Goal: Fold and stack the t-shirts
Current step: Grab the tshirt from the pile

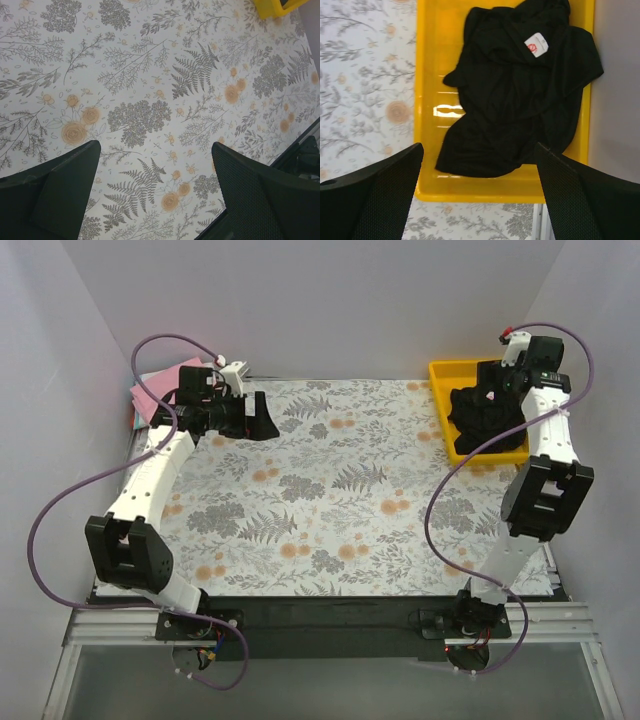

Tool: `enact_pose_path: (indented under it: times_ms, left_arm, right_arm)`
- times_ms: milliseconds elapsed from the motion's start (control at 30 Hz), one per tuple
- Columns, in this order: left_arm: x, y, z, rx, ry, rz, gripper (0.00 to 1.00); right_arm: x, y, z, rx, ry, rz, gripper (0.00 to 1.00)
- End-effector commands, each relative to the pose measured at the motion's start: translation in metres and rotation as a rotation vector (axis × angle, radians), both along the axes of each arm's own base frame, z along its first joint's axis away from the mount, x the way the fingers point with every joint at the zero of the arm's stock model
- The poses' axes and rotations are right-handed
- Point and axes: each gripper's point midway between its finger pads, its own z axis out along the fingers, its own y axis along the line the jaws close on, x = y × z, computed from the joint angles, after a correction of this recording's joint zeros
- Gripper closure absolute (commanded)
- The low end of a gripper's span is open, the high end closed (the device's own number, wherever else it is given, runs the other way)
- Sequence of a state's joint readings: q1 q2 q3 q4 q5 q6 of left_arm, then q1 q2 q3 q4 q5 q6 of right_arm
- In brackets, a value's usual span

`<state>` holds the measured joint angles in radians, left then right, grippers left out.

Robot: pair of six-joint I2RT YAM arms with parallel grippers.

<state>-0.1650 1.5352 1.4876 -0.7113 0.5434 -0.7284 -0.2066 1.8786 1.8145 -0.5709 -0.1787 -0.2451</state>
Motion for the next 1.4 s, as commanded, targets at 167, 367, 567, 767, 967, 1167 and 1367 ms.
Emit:
enact_pose_path:
  times_ms: [167, 367, 567, 767, 967, 1167, 1367]
  left_arm:
    - [0.011, 0.010, -0.020, 0.092, 0.065, 0.023, 0.07]
    - [0.016, 0.022, -0.016, 0.167, 0.041, 0.046, 0.07]
    - [0.017, 0.026, -0.020, 0.180, 0.056, 0.065, 0.07]
    - [0.025, 0.036, -0.038, 0.229, 0.100, 0.127, 0.09]
    - [0.032, 0.033, -0.035, 0.207, 0.103, 0.144, 0.11]
    - [0.040, 0.035, -0.017, 0.120, 0.076, 0.181, 0.09]
    - [0.046, 0.051, 0.014, -0.072, 0.022, 0.209, 0.10]
  right_arm:
    - [0.055, -0.050, -0.064, -0.065, 0.070, -0.065, 0.02]
    - [0.081, -0.051, -0.109, -0.036, 0.092, -0.038, 0.02]
    - [0.088, -0.049, -0.138, -0.031, 0.121, -0.003, 0.02]
    - [0.081, -0.050, -0.178, -0.045, 0.196, 0.016, 0.07]
    - [0.072, -0.042, -0.165, -0.038, 0.202, 0.067, 0.49]
    - [0.066, -0.036, -0.084, -0.059, 0.101, 0.077, 0.99]
    - [0.036, 0.007, 0.059, -0.078, -0.144, 0.187, 0.99]
